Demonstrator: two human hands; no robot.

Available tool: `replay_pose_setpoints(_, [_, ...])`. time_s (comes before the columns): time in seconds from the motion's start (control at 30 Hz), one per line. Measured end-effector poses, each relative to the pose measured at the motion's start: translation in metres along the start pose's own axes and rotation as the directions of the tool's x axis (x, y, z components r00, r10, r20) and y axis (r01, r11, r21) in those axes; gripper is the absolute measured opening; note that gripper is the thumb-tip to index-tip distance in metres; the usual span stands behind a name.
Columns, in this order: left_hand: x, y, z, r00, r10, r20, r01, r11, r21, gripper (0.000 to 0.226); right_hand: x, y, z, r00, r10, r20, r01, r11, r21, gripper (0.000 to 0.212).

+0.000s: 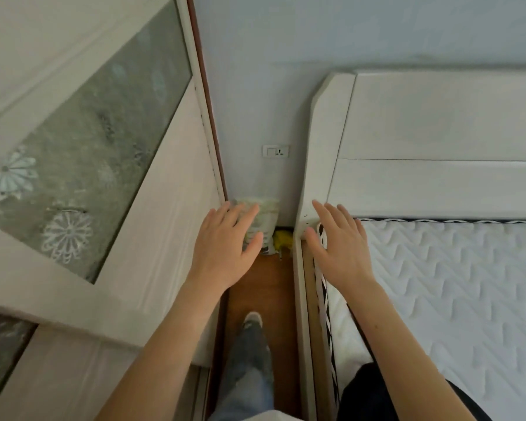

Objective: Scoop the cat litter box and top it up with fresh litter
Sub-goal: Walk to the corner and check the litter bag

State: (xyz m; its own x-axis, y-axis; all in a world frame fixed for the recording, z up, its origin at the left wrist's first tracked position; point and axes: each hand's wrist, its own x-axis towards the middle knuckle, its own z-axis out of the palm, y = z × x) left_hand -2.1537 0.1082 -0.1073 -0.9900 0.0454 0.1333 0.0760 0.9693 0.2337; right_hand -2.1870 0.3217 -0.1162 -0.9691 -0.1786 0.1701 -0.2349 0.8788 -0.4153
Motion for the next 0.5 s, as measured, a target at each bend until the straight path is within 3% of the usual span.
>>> replay_pose_setpoints(0.5, [0.272,-0.074,0.003,0.996,0.087,-0.017,-0.087,0.996,-0.005,0.073,0.269,0.0,0.039,0.996,0.001,-0.093,-0.001,1.0,0.009,0.058])
